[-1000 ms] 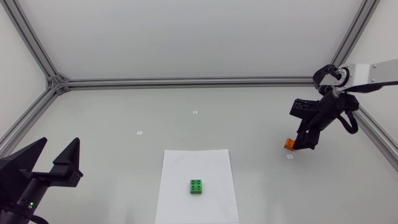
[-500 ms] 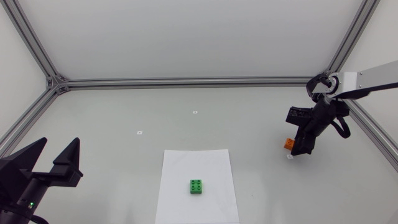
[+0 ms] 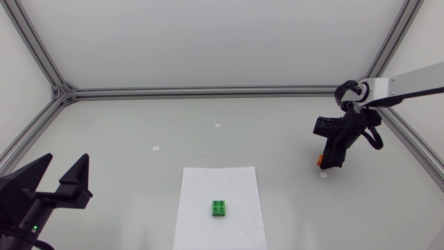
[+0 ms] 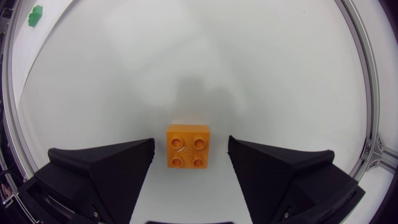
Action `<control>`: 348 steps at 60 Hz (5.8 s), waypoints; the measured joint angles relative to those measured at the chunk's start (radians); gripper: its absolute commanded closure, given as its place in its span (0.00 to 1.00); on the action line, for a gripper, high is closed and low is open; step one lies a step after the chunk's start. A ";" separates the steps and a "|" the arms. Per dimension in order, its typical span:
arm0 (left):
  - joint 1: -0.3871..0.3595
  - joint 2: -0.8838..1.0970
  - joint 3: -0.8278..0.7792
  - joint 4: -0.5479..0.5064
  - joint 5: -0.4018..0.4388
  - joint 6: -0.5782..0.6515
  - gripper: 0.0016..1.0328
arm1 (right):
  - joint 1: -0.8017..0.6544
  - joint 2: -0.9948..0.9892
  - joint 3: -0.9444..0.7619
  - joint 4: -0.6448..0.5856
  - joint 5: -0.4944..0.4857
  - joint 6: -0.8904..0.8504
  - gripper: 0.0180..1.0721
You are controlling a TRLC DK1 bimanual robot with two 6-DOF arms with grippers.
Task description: Pick up the orange 2x2 brick with the right arm and stack it on top of the green 2x2 brick in the center
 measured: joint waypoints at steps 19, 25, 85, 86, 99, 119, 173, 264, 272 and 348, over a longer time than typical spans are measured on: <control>0.000 0.000 0.000 0.000 0.000 0.000 0.04 | 0.000 0.013 0.018 -0.012 0.000 -0.008 0.44; 0.000 0.000 0.000 0.000 0.000 0.000 0.04 | 0.000 0.013 0.021 -0.016 0.000 -0.011 0.44; 0.000 0.000 0.000 0.000 0.000 0.000 0.04 | 0.226 -0.384 -0.195 -0.090 -0.005 -0.009 0.94; 0.000 0.000 0.000 0.000 0.000 0.000 0.04 | 0.241 -0.395 -0.203 -0.094 -0.004 -0.006 0.94; 0.000 0.000 0.000 0.000 0.000 0.000 0.04 | 0.447 -0.477 -0.270 -0.101 0.003 0.102 0.94; 0.000 0.000 0.000 0.000 0.000 0.000 0.04 | 0.735 -0.470 -0.293 -0.072 0.007 0.303 0.94; 0.000 0.000 0.000 0.000 0.000 0.000 0.04 | 1.008 -0.218 -0.110 -0.021 0.018 0.480 0.94; 0.000 0.000 0.000 0.000 0.000 0.000 0.04 | 1.033 -0.075 -0.006 -0.034 0.026 0.454 0.94; 0.000 0.000 0.000 0.000 0.000 0.000 0.04 | 1.033 -0.072 -0.004 -0.034 0.026 0.454 0.94; 0.000 0.000 0.000 0.000 0.000 0.000 0.04 | 1.028 -0.035 0.011 -0.042 0.037 0.467 0.94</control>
